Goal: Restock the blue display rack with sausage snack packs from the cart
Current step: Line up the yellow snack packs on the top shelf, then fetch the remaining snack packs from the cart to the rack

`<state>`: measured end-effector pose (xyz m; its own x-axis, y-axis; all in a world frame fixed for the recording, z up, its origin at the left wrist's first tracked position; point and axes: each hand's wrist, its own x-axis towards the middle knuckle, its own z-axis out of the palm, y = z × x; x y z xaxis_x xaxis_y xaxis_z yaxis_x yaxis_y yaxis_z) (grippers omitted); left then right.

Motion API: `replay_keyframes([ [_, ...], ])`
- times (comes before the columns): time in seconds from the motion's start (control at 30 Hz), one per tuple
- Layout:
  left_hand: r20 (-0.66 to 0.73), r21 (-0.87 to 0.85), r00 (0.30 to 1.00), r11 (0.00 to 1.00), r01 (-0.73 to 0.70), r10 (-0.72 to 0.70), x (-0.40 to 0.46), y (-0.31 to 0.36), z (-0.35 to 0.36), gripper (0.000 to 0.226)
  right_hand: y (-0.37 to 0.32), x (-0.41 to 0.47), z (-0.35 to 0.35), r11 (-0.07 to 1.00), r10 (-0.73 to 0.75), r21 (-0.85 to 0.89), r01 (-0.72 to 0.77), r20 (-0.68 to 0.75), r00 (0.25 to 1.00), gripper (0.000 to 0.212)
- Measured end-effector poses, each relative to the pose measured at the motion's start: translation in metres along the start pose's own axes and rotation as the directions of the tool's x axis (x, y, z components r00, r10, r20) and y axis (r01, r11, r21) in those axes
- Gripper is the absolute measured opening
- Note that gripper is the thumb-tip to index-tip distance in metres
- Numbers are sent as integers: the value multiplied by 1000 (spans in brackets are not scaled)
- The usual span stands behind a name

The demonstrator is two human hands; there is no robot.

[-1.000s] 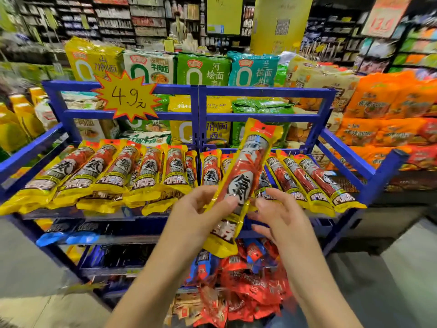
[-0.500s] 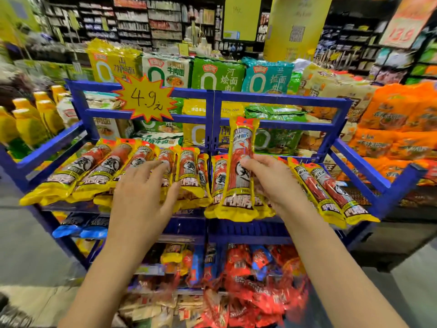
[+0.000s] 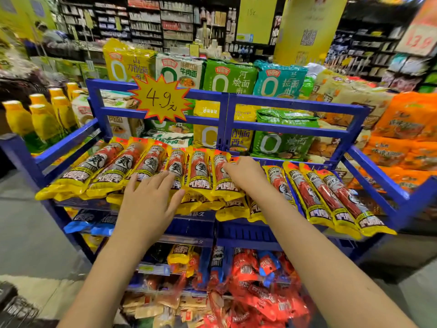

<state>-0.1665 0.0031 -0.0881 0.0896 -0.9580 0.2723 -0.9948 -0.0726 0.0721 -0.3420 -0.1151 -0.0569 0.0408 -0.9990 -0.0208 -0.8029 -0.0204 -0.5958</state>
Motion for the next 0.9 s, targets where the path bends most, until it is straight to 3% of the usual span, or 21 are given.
replay_keyframes([
  [0.33,10,-46,1000,999,-29,30,1,-1,-16,57,4,-6,-14,998,-66,-12,66,-29,997,38],
  [0.43,-45,-88,999,996,5,-8,-6,-11,-37,56,-12,-18,-29,977,-182,-131,168,-102,978,36],
  [0.5,-81,-99,993,992,79,-87,-22,-23,-52,54,-34,-34,-31,931,-335,-201,305,-135,933,41],
  [0.63,-102,-71,952,957,283,-289,-87,-68,-69,52,-87,-92,-5,755,-652,-160,636,-77,754,39],
  [0.73,-118,-36,887,895,444,-445,-154,-108,-68,53,-115,-139,45,536,-844,-23,844,16,537,34],
  [0.83,-80,28,811,812,583,-580,-223,-142,-54,55,-133,-182,114,355,-922,60,933,186,339,36],
  [0.9,-28,75,767,764,641,-641,-269,-164,-43,56,-138,-211,162,296,-923,114,948,290,254,39],
])
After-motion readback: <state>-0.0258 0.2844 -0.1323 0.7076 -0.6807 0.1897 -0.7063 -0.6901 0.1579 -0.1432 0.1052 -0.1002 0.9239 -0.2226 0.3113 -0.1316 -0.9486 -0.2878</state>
